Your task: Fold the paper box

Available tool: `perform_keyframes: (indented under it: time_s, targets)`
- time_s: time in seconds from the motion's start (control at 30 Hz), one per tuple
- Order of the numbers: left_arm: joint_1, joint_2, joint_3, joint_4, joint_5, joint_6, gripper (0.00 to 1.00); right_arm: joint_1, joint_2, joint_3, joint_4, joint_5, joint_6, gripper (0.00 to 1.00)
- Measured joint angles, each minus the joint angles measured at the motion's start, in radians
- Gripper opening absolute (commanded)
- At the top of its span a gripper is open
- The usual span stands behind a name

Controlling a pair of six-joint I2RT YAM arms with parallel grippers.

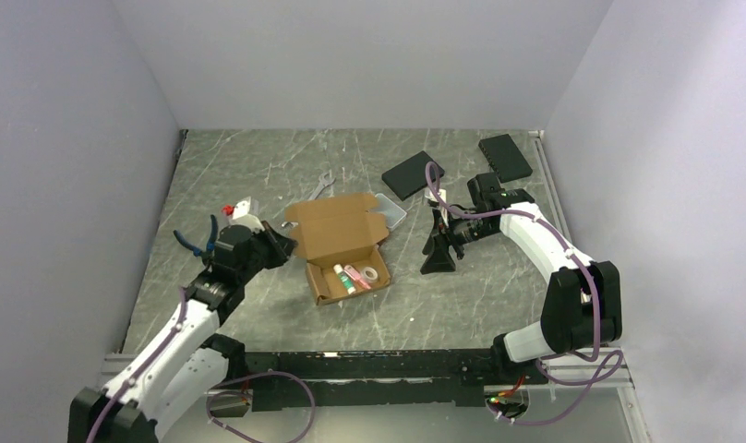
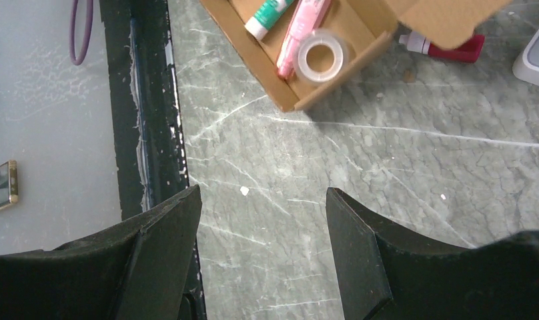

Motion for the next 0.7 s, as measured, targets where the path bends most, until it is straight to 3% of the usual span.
perform_keyframes:
  time_s: [0.2, 0.6, 0.63, 0.7]
  targets:
    - [0.001, -0.147, -0.008, -0.162, -0.105, -0.001, 0.0, -0.001, 0.0, 0.0, -0.001, 0.0, -0.002, 0.72]
    - [0.001, -0.121, -0.037, -0.265, -0.193, -0.029, 0.0, -0.005, 0.0, -0.018, 0.017, 0.013, 0.001, 0.73]
    - [0.001, -0.125, -0.04, -0.266, -0.198, -0.033, 0.02, -0.005, -0.001, -0.024, 0.022, 0.017, 0.0, 0.75]
    - [0.001, -0.139, -0.05, -0.268, -0.209, -0.048, 0.16, 0.001, -0.009, -0.045, 0.038, 0.027, -0.021, 0.78]
